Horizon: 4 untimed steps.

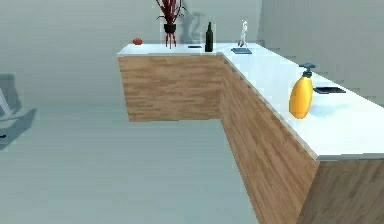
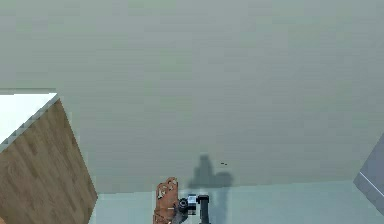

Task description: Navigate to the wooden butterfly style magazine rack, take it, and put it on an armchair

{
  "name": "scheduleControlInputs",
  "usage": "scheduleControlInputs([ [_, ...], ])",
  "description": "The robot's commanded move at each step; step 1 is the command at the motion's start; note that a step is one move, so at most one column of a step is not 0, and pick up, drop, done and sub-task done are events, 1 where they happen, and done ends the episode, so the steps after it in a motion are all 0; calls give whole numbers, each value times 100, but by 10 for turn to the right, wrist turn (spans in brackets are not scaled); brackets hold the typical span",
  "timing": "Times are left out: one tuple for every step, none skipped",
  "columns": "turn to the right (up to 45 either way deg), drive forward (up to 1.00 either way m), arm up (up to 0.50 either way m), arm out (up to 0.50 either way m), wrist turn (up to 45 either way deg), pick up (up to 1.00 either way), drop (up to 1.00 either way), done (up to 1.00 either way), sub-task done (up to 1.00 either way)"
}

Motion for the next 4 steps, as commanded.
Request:
scheduleControlInputs([
  [0, 0, 0, 0, 450, 0, 0, 0, 0],
  [0, 0, 0, 0, 450, 0, 0, 0, 0],
  [0, 0, 0, 0, 180, 0, 0, 0, 0],
  [0, 0, -30, 0, 0, 0, 0, 0, 0],
])
